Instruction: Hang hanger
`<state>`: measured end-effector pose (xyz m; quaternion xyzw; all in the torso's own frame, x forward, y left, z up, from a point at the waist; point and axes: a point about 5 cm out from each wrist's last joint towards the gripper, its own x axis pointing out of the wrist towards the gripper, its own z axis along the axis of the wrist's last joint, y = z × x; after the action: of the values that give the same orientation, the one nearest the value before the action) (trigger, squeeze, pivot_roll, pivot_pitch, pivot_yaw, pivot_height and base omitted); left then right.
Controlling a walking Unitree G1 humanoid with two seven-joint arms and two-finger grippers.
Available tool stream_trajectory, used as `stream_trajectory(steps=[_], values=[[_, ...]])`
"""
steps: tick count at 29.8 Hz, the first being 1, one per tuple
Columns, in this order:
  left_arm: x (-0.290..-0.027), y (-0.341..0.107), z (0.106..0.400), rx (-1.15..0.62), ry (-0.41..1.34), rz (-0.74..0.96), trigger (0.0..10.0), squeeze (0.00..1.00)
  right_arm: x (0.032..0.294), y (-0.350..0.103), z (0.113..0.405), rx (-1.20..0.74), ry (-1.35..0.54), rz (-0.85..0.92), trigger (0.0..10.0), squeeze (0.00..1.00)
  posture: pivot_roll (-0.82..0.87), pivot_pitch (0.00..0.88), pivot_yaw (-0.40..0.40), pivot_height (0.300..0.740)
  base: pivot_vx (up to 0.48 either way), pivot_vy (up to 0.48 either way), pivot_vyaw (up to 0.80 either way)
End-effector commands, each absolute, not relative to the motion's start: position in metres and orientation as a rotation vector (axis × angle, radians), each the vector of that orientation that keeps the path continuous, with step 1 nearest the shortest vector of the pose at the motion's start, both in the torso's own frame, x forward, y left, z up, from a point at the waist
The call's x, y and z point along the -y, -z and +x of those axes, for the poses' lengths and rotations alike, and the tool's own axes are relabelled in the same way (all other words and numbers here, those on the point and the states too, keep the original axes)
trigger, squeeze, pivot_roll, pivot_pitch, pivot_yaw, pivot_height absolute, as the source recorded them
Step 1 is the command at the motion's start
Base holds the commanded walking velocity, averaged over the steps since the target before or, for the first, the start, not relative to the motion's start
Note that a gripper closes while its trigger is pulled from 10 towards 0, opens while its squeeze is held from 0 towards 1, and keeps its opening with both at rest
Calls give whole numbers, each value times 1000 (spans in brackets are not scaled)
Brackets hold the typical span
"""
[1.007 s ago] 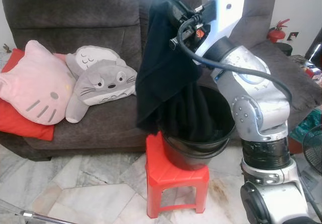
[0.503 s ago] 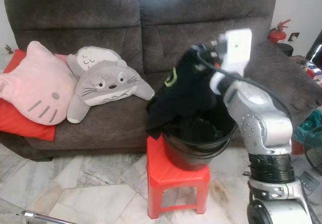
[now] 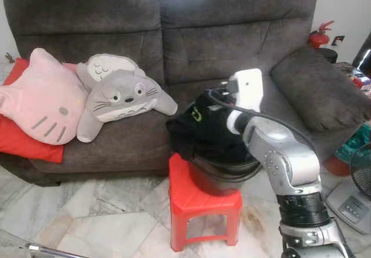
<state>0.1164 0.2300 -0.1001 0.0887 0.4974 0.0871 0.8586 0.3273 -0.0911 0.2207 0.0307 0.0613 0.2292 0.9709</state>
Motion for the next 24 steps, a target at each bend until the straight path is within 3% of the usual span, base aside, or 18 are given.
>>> stream_trajectory(steps=[1,5,13,19,24], values=[[-233,100,114,-1051,-183,206,10000,0,72,-243,312,-67,-560,86,10000,0,-191,0,72,740,0,0,0],[-233,100,115,-1048,-186,204,10000,0,52,-257,297,-41,-628,144,10000,0,-191,0,72,740,0,0,0],[-233,100,116,-1044,-186,202,10000,0,45,-258,289,-93,-576,254,10000,0,-193,0,73,740,0,0,0],[-233,100,115,-1044,-183,205,10000,0,80,-208,302,-322,-238,370,10000,0,-193,0,72,740,0,0,0],[-233,100,115,-1045,-184,207,10000,0,92,-195,308,-367,-180,387,10000,0,-195,0,72,740,0,0,0]])
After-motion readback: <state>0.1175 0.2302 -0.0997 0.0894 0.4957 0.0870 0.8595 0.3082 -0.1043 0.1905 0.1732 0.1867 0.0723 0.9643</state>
